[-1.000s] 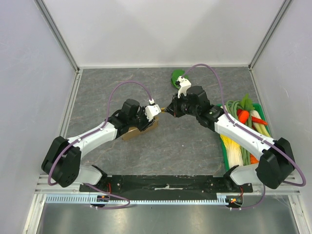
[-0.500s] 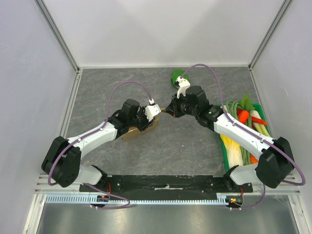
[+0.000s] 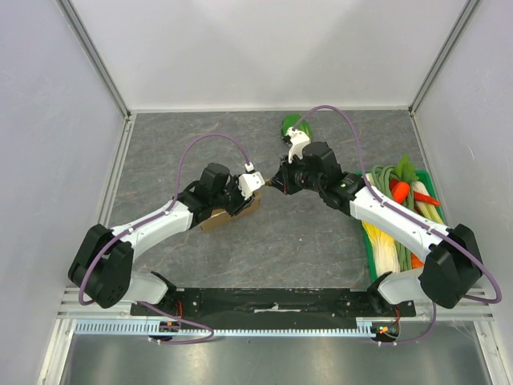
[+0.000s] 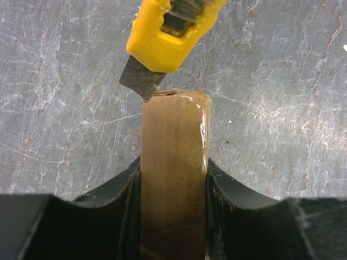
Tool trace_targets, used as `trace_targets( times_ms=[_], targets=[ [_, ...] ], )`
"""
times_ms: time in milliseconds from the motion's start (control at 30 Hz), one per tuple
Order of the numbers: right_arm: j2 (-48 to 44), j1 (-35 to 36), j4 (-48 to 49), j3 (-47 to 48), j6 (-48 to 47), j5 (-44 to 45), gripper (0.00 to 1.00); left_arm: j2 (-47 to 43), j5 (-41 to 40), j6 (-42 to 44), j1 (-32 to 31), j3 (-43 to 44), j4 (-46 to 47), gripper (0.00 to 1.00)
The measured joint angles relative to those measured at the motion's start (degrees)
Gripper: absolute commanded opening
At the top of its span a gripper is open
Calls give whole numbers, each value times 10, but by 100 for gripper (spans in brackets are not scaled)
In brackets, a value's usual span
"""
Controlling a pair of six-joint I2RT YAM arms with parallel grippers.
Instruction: Unpack the express box
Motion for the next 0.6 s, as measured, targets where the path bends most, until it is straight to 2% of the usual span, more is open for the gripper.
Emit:
trace_targets(
  times_ms=[600],
  targets=[
    [-27,4,-23,-16,-22,21,0,2,-14,0,-6,-1,5,5]
  ],
)
